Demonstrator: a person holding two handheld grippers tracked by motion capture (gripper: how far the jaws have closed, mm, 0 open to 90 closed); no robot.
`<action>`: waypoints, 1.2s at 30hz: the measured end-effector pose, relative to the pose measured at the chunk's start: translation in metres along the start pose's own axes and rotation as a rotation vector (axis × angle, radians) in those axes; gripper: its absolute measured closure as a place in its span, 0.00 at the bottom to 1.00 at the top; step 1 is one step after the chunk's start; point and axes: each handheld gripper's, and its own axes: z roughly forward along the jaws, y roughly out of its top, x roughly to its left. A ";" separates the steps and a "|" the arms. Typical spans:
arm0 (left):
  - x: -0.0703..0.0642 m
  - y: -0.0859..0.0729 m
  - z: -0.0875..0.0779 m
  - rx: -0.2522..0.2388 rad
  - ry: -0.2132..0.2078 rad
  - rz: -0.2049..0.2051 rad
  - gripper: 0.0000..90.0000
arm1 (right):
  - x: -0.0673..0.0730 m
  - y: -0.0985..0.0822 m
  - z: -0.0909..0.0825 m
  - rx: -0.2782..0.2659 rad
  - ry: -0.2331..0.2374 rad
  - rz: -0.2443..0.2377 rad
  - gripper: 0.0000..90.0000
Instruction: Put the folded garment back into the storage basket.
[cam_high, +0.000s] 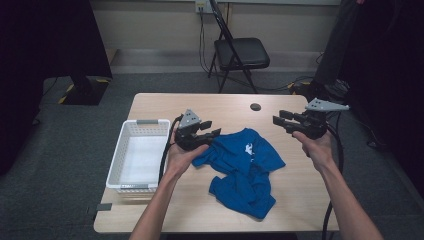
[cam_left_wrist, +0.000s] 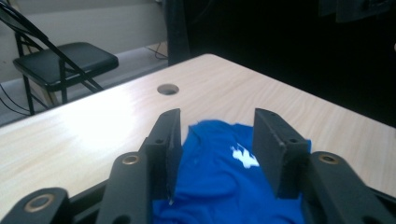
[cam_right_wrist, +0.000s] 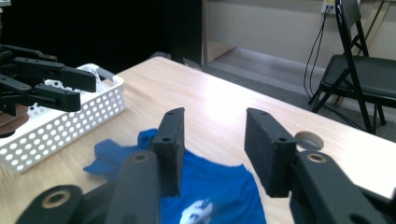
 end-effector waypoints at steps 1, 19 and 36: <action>-0.002 -0.002 0.000 0.000 -0.005 0.000 0.56 | 0.001 -0.001 -0.002 -0.003 0.007 -0.003 0.63; -0.037 -0.041 -0.002 0.091 -0.147 0.031 0.62 | 0.038 -0.056 -0.022 0.033 0.098 -0.027 0.67; -0.046 -0.078 -0.013 0.160 -0.133 0.036 0.64 | 0.046 -0.101 -0.025 0.070 0.140 0.000 0.87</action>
